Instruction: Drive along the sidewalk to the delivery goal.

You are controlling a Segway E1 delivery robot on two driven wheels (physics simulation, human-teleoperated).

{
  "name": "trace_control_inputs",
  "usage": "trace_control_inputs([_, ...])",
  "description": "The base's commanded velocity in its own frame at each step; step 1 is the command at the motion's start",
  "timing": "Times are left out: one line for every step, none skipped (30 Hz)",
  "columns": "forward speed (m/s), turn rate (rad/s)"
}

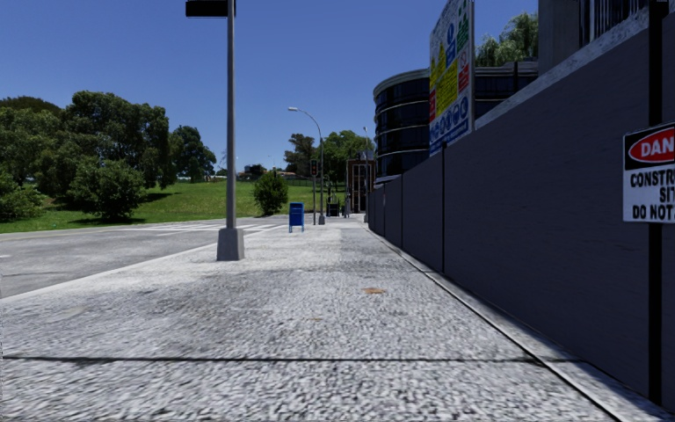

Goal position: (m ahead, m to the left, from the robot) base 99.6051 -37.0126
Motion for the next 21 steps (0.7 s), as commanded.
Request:
trace_control_inputs([2.0, 0.0])
trace_control_inputs([2.0, 0.0])
trace_control_inputs([2.0, 0.0])
trace_control_inputs([2.0, 0.0])
trace_control_inputs([2.0, 0.0])
trace_control_inputs([2.0, 0.0])
trace_control_inputs([2.0, 0.0])
trace_control_inputs([2.0, 0.0])
trace_control_inputs([2.0, 0.0])
trace_control_inputs([2.0, 0.0])
trace_control_inputs([2.0, 0.0])
trace_control_inputs([2.0, 0.0])
trace_control_inputs([2.0, 0.0])
trace_control_inputs([2.0, 0.0])
trace_control_inputs([2.0, 0.0])
trace_control_inputs([2.0, 0.0])
trace_control_inputs([2.0, 0.0])
trace_control_inputs([2.0, 0.0])
trace_control_inputs([2.0, 0.0])
trace_control_inputs([2.0, 0.0])
trace_control_inputs([2.0, 0.0])
